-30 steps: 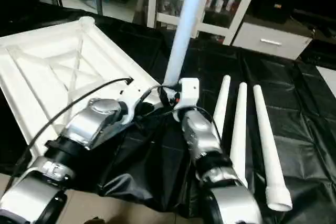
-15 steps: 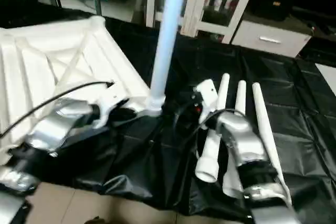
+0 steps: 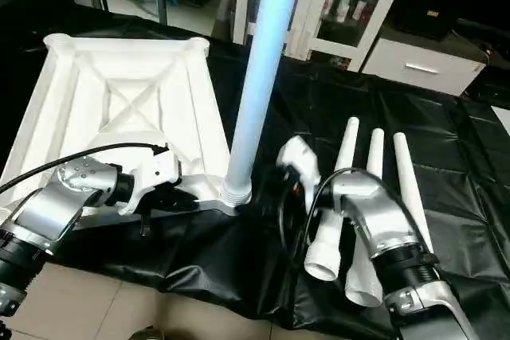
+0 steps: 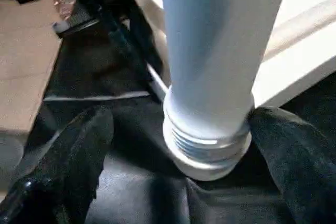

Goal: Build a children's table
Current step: Insert table leg to table base, then rotate leg to tighten

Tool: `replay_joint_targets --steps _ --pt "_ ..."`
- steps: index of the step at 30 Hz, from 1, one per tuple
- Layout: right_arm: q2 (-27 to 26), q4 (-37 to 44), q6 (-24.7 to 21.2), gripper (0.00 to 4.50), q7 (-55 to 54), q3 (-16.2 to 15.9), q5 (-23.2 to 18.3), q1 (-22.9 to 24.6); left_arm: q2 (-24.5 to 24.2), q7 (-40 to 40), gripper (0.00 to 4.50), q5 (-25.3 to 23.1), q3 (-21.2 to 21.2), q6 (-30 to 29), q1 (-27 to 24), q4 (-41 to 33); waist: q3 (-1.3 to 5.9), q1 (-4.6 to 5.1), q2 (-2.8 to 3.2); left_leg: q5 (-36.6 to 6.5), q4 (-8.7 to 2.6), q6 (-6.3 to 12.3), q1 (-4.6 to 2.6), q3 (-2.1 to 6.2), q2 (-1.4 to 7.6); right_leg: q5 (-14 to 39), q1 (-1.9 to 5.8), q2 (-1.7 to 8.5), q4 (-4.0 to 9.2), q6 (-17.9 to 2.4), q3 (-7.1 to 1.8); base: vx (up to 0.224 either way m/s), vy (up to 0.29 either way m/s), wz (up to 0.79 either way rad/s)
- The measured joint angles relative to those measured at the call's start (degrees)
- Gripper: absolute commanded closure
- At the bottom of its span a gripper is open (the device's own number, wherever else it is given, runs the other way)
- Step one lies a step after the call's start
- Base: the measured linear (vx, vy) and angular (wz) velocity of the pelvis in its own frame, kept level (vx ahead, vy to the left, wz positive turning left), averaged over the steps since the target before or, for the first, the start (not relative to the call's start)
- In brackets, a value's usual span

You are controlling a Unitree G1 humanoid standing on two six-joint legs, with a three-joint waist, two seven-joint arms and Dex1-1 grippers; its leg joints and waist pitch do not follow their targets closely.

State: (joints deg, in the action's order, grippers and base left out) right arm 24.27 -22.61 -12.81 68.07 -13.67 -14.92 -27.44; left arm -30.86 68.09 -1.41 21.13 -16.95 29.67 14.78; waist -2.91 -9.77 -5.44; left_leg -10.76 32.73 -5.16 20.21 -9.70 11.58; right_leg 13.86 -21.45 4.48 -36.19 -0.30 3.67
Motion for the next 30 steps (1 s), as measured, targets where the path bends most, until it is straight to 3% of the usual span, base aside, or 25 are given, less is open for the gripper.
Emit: replay_joint_targets --steps 5,17,30 --pt "-0.3 -1.9 2.4 0.01 -0.1 -2.2 3.3 -0.8 -0.3 1.1 4.50 -0.7 1.1 1.0 0.0 -0.7 0.00 -0.12 0.00 -0.1 0.00 -0.16 -0.14 -0.02 0.03 0.0 0.14 0.00 -0.03 0.0 0.02 0.000 0.000 0.00" --pt "-1.9 -4.5 4.2 0.01 0.9 -3.1 4.3 -2.0 0.1 1.9 4.50 -1.2 2.3 2.0 0.0 -1.1 0.04 -0.49 -0.05 -0.1 0.20 -0.13 -0.14 -0.03 0.09 0.0 0.29 0.00 -0.09 0.0 0.04 0.000 0.000 0.00" --pt "-2.0 -4.8 4.4 1.21 0.9 -2.5 4.3 -2.0 0.1 2.5 4.50 -1.2 2.4 2.1 0.0 -1.1 0.04 -0.70 -0.05 -0.1 0.29 -0.12 -0.15 -0.03 0.12 0.0 0.30 0.00 -0.20 0.0 0.05 0.000 0.000 0.00"
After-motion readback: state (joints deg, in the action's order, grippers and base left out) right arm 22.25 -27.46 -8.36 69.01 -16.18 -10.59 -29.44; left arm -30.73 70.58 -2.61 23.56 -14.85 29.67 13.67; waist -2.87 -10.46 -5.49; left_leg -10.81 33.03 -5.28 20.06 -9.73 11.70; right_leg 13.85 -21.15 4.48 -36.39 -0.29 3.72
